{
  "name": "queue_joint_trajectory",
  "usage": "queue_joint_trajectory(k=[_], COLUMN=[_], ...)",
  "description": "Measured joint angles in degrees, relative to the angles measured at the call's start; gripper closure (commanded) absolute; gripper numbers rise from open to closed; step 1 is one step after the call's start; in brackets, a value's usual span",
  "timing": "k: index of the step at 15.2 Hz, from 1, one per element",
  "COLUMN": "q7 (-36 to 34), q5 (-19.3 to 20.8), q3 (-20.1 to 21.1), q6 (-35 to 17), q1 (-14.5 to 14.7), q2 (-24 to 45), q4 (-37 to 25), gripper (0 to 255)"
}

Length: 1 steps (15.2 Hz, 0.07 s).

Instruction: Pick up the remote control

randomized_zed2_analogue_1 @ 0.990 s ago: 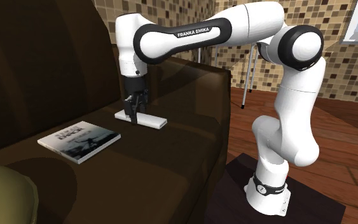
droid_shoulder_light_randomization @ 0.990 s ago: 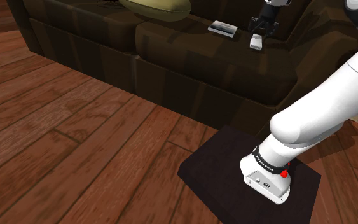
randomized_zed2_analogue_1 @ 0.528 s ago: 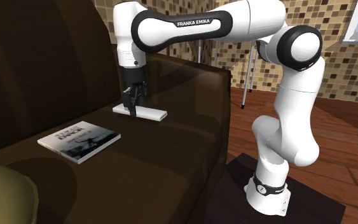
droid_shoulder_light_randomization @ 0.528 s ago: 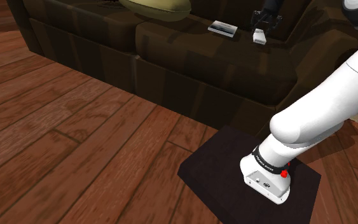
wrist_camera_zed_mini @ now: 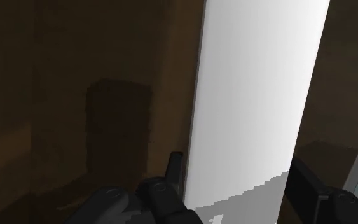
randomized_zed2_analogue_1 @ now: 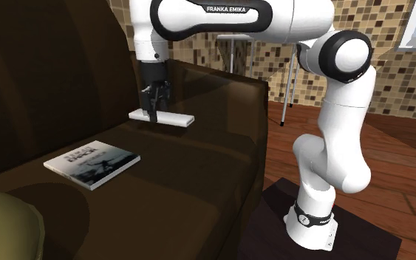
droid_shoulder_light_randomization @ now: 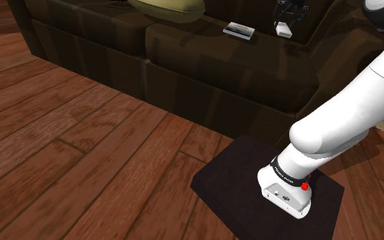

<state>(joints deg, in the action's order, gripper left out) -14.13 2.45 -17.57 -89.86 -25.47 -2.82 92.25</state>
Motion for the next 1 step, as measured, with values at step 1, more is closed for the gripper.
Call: queue_joint_trajectory(k=[1], q7=[0.1], q5=[0.0], q3=[0.0], q6=[0.6], q1=[0.0], q2=[0.1], q4=[-0.7], gripper=[255])
